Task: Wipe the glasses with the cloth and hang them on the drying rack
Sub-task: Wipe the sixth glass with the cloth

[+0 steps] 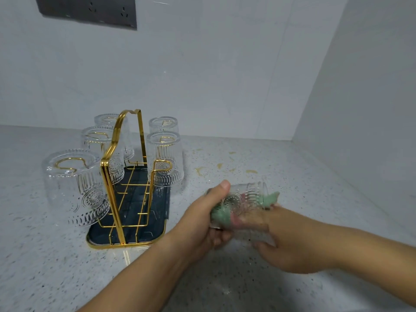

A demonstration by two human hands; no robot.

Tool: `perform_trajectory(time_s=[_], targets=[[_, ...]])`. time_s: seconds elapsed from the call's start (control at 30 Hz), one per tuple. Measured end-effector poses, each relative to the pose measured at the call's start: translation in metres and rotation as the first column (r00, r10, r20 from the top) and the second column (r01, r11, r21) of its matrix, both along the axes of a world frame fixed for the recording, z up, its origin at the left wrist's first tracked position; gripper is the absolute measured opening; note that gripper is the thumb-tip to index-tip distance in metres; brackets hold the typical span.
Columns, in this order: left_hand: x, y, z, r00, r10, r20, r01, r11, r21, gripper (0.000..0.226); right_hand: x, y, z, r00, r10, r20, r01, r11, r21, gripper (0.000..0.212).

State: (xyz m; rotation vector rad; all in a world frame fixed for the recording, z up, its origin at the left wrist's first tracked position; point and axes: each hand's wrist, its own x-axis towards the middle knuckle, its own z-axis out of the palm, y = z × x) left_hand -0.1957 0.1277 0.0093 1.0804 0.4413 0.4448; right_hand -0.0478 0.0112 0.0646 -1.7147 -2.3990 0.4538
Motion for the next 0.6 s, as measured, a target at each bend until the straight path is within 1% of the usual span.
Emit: perform_trajectory(time_s=[0.03,0.07,0.1,0.13,0.17,0.2,0.23,0.27,0.3,0.33,0.37,0.4,0.43,0.47,0.5,0.57,0.6], targets=[[0.001,0.0,-0.002,0.997,0.069,0.047,-0.071,0.996,0.058,0.053,-0.006,-0.001,0.003,0.955,-0.105,-0.277,0.072,0.989,-0.125,0.058],[0.0,0.0,-0.005,0.988,0.124,0.09,-0.134,0.983,0.126,0.046,-0.01,-0.002,0.006,0.85,-0.207,-0.485,0.083,0.961,-0.264,0.057],[-0.002,0.0,-0.006,0.98,0.155,0.122,-0.176,0.967,0.187,0.038,-0.01,-0.003,0.005,0.727,-0.289,-0.622,0.052,0.927,-0.37,0.055],[-0.003,0.0,-0.008,0.976,0.168,0.14,-0.197,0.951,0.236,0.034,-0.01,-0.004,0.004,0.606,-0.35,-0.715,0.006,0.9,-0.436,0.054],[-0.004,0.0,-0.009,0.974,0.173,0.143,-0.206,0.944,0.259,0.033,-0.012,-0.003,0.005,0.526,-0.383,-0.759,-0.029,0.884,-0.466,0.053],[-0.005,0.0,-0.007,0.976,0.174,0.134,-0.203,0.947,0.25,0.034,-0.013,-0.004,0.006,0.526,-0.376,-0.763,-0.039,0.885,-0.463,0.052],[-0.005,0.0,-0.005,0.979,0.173,0.106,-0.192,0.957,0.219,0.038,-0.012,-0.002,0.005,0.608,-0.33,-0.722,-0.011,0.906,-0.424,0.048],[-0.004,0.0,-0.004,0.986,0.156,0.064,-0.165,0.972,0.168,0.042,-0.011,-0.001,0.003,0.755,-0.258,-0.603,0.039,0.936,-0.351,0.044],[-0.003,0.0,-0.002,0.993,0.119,0.013,-0.119,0.987,0.106,0.046,-0.01,0.001,0.001,0.898,-0.191,-0.396,0.096,0.964,-0.248,0.041],[-0.003,0.001,-0.001,0.997,0.067,-0.032,-0.065,0.997,0.047,0.049,-0.009,0.004,0.0,0.977,-0.129,-0.172,0.108,0.986,-0.129,0.038],[-0.003,0.002,0.0,0.998,0.017,-0.061,-0.017,1.0,-0.001,0.052,-0.008,0.006,0.0,0.997,-0.076,-0.004,0.076,0.997,-0.02,0.032],[-0.003,0.002,0.0,0.997,-0.036,-0.069,0.033,0.999,-0.036,0.059,-0.007,0.007,0.0,0.996,-0.048,0.073,0.045,0.998,0.054,0.026],[-0.004,0.004,0.0,0.995,-0.084,-0.052,0.081,0.995,-0.058,0.068,-0.007,0.007,0.0,0.996,-0.039,0.079,0.031,0.995,0.098,0.022],[-0.005,0.005,0.0,0.993,-0.12,-0.024,0.118,0.991,-0.064,0.076,-0.006,0.007,-0.001,0.998,-0.047,0.051,0.041,0.992,0.117,0.023],[-0.006,0.007,-0.001,0.99,-0.14,0.003,0.14,0.989,-0.052,0.08,-0.006,0.007,-0.001,0.997,-0.082,0.002,0.081,0.991,0.108,0.025],[-0.006,0.006,-0.004,0.989,-0.133,0.057,0.133,0.991,0.008,0.079,-0.007,0.003,0.001,0.958,-0.232,-0.168,0.234,0.972,-0.007,0.031],[-0.006,0.005,-0.006,0.991,-0.104,0.084,0.1,0.993,0.06,0.077,-0.009,0.001,0.005,0.91,-0.307,-0.279,0.296,0.952,-0.083,0.034]])
